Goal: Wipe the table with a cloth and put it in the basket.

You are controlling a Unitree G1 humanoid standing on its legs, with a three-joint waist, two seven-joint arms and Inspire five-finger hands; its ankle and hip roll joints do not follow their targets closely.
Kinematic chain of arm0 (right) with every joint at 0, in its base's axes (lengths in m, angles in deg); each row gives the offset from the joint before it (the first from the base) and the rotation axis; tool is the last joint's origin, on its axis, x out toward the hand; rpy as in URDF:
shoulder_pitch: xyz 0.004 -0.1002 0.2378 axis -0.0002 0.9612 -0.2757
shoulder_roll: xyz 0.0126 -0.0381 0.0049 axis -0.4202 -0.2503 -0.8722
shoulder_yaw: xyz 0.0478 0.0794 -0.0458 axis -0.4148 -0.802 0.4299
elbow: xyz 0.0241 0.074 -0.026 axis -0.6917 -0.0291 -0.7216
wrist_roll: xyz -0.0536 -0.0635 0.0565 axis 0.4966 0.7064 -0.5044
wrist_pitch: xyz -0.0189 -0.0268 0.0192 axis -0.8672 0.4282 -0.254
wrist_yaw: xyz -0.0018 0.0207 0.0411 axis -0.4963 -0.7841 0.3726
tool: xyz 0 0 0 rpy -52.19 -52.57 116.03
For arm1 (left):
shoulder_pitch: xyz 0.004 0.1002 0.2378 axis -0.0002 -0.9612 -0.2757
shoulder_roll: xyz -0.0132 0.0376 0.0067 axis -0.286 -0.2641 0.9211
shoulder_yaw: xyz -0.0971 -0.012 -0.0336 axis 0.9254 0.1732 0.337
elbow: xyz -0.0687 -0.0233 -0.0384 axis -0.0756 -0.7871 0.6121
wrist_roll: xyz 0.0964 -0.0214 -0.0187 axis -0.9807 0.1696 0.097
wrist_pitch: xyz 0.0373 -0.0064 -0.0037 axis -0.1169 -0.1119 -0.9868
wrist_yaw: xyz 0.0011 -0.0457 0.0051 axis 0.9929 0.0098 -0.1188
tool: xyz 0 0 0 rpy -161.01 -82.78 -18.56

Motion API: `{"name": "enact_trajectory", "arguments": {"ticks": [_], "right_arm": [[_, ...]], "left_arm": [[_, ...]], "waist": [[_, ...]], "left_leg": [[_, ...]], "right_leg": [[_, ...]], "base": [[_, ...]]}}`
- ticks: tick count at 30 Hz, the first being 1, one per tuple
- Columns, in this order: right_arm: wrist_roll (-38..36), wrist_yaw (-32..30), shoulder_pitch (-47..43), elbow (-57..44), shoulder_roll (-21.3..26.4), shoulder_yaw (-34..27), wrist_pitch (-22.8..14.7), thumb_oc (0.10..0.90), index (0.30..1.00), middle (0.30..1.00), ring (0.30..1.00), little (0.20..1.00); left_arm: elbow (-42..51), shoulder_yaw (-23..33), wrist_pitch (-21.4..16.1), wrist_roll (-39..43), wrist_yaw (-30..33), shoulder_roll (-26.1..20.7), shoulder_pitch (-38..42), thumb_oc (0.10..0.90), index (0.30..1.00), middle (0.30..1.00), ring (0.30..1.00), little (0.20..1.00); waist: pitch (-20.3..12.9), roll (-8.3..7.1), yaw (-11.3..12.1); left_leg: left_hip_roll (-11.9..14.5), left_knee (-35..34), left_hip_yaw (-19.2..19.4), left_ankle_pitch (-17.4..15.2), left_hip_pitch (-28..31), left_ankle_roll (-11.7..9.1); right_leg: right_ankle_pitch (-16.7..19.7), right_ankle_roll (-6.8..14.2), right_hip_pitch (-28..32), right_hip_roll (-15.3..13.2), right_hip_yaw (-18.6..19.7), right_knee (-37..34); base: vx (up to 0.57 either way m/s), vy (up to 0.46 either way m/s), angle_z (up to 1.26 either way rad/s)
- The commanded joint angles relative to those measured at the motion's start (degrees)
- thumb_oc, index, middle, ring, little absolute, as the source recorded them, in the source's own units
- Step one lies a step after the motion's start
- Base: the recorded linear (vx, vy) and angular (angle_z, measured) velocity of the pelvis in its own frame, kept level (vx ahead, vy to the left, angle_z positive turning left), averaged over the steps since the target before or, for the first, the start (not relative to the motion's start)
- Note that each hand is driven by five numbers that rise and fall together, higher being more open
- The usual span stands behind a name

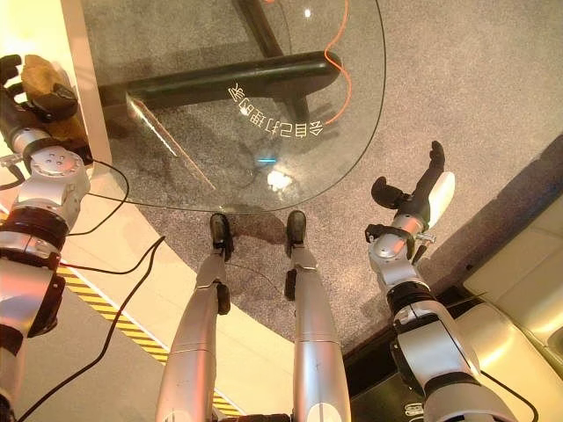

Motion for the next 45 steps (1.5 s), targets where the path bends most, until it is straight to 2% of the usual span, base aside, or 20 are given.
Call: {"name": "enact_trajectory", "arguments": {"ticks": [1, 10, 12, 17, 19, 21, 22, 23, 27, 33, 41, 45], "right_arm": [[-1.00, -2.76, 0.83, -0.56, 3.23, -0.64, -1.68, 0.800, 0.900, 0.900, 0.900, 0.900], [-1.18, -2.49, 0.90, 0.03, 3.12, -0.78, -2.25, 0.800, 0.900, 0.900, 0.900, 0.900], [-1.15, -2.24, 1.18, -0.07, 3.07, -0.88, -1.99, 0.800, 0.900, 0.900, 0.900, 0.900], [-0.36, -1.91, 4.10, 1.21, 0.82, -1.48, -0.89, 0.800, 0.900, 0.900, 0.900, 0.900], [2.20, -1.84, 6.92, 2.75, -0.98, -1.99, 0.08, 0.800, 0.900, 0.900, 0.900, 0.900], [3.80, -1.10, 9.44, 4.07, -2.06, -2.60, 1.14, 0.800, 0.900, 0.900, 0.900, 0.900], [3.54, -0.80, 9.73, 4.19, -2.15, -2.76, 1.37, 0.800, 0.900, 0.900, 0.900, 0.900], [3.84, 0.80, 12.07, 5.54, -2.18, -4.22, 1.12, 0.800, 0.900, 0.900, 0.900, 0.900], [4.96, 5.16, 18.54, 7.90, -2.08, -6.59, 0.39, 0.800, 0.900, 0.900, 0.900, 0.900], [7.66, 12.31, 29.86, 8.54, -2.54, -10.63, 1.42, 0.800, 0.900, 0.900, 0.900, 0.900], [12.52, 17.84, 38.55, 10.44, -4.21, -13.61, 4.30, 0.800, 0.900, 0.900, 0.900, 0.900], [13.15, 18.75, 40.48, 10.98, -4.53, -14.53, 5.54, 0.800, 0.900, 0.900, 0.900, 0.900]], "left_arm": [[-2.23, 2.36, -2.18, 0.33, 1.72, -6.49, 5.44, 0.800, 0.900, 0.900, 0.900, 0.900], [-2.01, 2.53, -2.24, 0.51, 2.42, -6.38, 5.63, 0.800, 0.900, 0.900, 0.900, 0.900], [-1.14, 3.00, -4.78, 1.68, 4.08, -6.63, 5.33, 0.800, 0.900, 0.900, 0.900, 0.900], [3.11, 5.95, -14.18, 3.60, 6.26, -6.28, 2.54, 0.800, 0.900, 0.900, 0.900, 0.900], [6.72, 8.75, -18.25, 5.35, 3.91, -6.05, -1.51, 0.800, 0.900, 0.900, 0.900, 0.900], [9.66, 11.39, -19.32, 5.60, 1.20, -5.91, -6.45, 0.800, 0.900, 0.900, 0.900, 0.900], [10.12, 12.06, -19.19, 5.46, 0.62, -5.93, -7.32, 0.800, 0.900, 0.900, 0.900, 0.900], [11.91, 14.47, -20.21, 6.96, -1.56, -6.00, -12.56, 0.800, 0.900, 0.900, 0.900, 0.900], [14.49, 21.54, -20.77, 10.42, -8.52, -5.56, -24.80, 0.800, 0.900, 0.900, 0.900, 0.900], [15.47, 30.44, -18.84, 11.45, -18.76, -1.96, -43.15, 0.800, 0.900, 0.900, 0.900, 0.900], [10.50, 33.89, -18.20, 7.46, -24.44, 4.93, -57.08, 0.800, 0.900, 0.900, 0.900, 0.900], [7.34, 34.04, -16.24, 6.22, -28.26, 5.84, -59.93, 0.800, 0.900, 0.900, 0.900, 0.900]], "waist": [[-1.61, -0.73, 0.94], [-1.61, -0.67, 1.04], [-1.61, -0.55, 1.08], [-1.61, -0.34, 1.36], [-1.61, -0.32, 1.71], [-1.61, 0.03, 2.19], [-1.61, 0.12, 2.29], [-1.62, 0.41, 2.77], [-5.15, 0.81, 3.72], [-13.76, 0.48, 4.87], [-23.33, -0.27, 5.62], [-25.53, -0.32, 5.69]], "left_leg": [[-1.91, 5.17, 4.22, -6.61, 2.10, 0.98], [-1.86, 4.79, 4.32, -6.44, 2.77, 0.90], [-1.82, 4.65, 4.30, -6.46, 3.10, 0.92], [-2.18, 3.41, 4.02, -6.96, 6.49, 1.19], [-2.63, 2.03, 3.66, -7.12, 10.65, 1.23], [-2.73, 0.19, 3.66, -6.97, 15.42, 1.14], [-2.70, -0.31, 3.69, -6.47, 15.85, 1.15], [-2.86, -1.69, 3.45, -6.79, 20.09, 1.11], [-2.95, -6.10, 3.16, -6.55, 27.06, 0.82], [-3.03, -12.55, 2.50, -6.32, 36.86, 0.72], [-2.72, -17.00, 1.29, -6.87, 46.94, 0.97], [-2.47, -17.86, 1.50, -7.42, 49.18, 0.89]], "right_leg": [[-0.30, 2.38, 3.86, 2.31, -1.24, -3.73], [-0.04, 2.55, 4.44, 2.09, -1.44, -4.01], [-0.13, 2.58, 4.64, 2.15, -1.30, -3.87], [-0.45, 2.85, 7.45, 2.47, -0.98, -4.19], [-0.26, 3.34, 11.56, 2.45, -0.80, -5.46], [0.04, 3.91, 16.40, 1.77, -0.94, -7.40], [0.61, 3.94, 16.95, 1.63, -1.08, -8.08], [0.27, 4.33, 21.13, 1.13, -0.99, -9.41], [0.36, 4.80, 28.40, 0.22, -1.14, -13.55], [0.48, 5.39, 39.77, -0.68, -1.17, -20.08], [0.20, 5.35, 51.09, 0.12, -2.14, -24.98], [0.01, 5.47, 53.77, 0.27, -2.57, -26.17]], "base": [[0.00, 0.000, 0.00], [0.00, 0.000, 0.00], [0.00, 0.000, 0.00], [-0.01, -0.059, 0.00], [-0.01, -0.121, 0.00], [0.00, -0.103, -0.02], [0.03, -0.099, -0.04], [0.06, -0.086, -0.05], [0.09, -0.046, -0.11], [0.14, -0.015, -0.02], [0.19, -0.011, 0.05], [0.10, -0.011, -0.01]]}}
